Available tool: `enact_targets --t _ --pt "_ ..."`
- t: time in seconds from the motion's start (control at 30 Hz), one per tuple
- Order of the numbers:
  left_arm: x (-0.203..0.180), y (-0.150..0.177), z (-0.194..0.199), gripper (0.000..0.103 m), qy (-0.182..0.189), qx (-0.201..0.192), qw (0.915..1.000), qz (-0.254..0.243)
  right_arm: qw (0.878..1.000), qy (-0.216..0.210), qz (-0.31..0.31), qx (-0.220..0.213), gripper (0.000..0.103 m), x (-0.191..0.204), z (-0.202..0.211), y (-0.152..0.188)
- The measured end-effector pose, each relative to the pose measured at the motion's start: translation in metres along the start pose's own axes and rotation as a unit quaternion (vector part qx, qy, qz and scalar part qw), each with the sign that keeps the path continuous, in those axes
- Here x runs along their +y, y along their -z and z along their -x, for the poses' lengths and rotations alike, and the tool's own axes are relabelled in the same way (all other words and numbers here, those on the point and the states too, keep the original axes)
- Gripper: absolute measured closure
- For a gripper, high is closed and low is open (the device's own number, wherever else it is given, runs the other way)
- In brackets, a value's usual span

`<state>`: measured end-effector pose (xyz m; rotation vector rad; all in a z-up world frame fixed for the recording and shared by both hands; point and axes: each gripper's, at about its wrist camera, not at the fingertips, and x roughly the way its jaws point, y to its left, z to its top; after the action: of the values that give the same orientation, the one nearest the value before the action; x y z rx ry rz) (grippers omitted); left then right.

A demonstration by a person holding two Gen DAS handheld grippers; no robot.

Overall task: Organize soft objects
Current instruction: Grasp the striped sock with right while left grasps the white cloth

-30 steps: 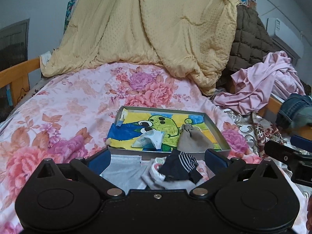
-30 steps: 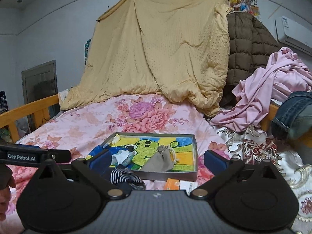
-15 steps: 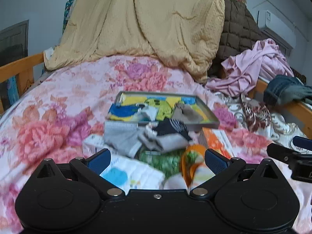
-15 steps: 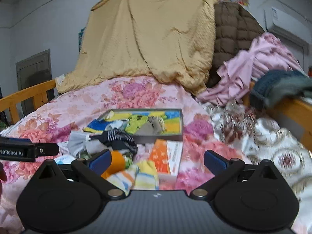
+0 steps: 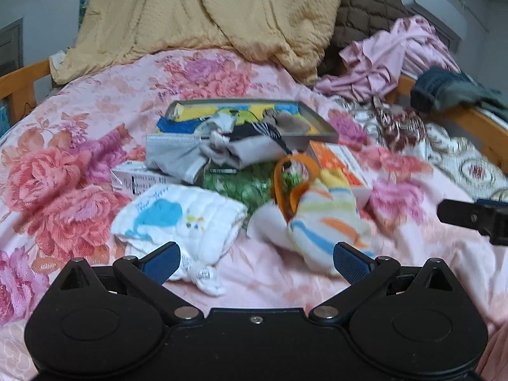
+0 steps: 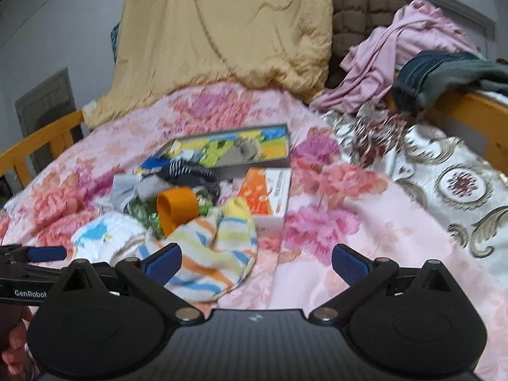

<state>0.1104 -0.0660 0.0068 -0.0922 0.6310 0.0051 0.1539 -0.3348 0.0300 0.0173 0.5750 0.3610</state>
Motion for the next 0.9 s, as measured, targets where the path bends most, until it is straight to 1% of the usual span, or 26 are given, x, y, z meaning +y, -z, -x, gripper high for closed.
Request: enact_targets --t 0.13,0.27,0.37,0.47,0.53,0.6,0.67,0.9 --pt "0.004 0.01 -0.004 0.001 -0.004 0.008 0.9999 -0.01 0.999 -0.01 0.019 0.025 0.0 0.01 -0.012 0.003" --pt "0.008 0.016 -0.008 0.001 -0.005 0.016 0.9997 -0.019 0.998 -0.033 0.036 0.045 0.0 0.021 -0.023 0.005" --pt "0.009 0.017 -0.012 0.001 -0.009 0.02 0.9993 -0.031 0.997 -0.04 0.037 0.06 0.0 0.025 -0.029 0.007" --pt "0.01 0.014 -0.012 0.001 -0.019 0.017 0.9979 -0.06 0.995 -0.055 0.025 0.083 0.0 0.025 -0.04 0.008" --pt "0.012 0.011 -0.012 0.001 -0.021 0.015 0.9962 -0.083 0.994 -0.066 0.013 0.089 0.0 0.024 -0.046 0.009" --pt "0.014 0.006 -0.013 0.001 -0.024 0.015 0.9934 -0.111 0.993 -0.076 0.007 0.087 0.0 0.024 -0.052 0.009" --pt "0.015 0.003 -0.013 0.001 -0.029 0.013 0.9907 -0.133 0.994 -0.081 0.016 0.078 0.0 0.028 -0.056 0.008" --pt "0.019 0.002 -0.02 0.001 -0.014 0.01 0.9843 -0.176 0.991 -0.096 0.086 0.046 0.0 0.05 -0.067 0.005"
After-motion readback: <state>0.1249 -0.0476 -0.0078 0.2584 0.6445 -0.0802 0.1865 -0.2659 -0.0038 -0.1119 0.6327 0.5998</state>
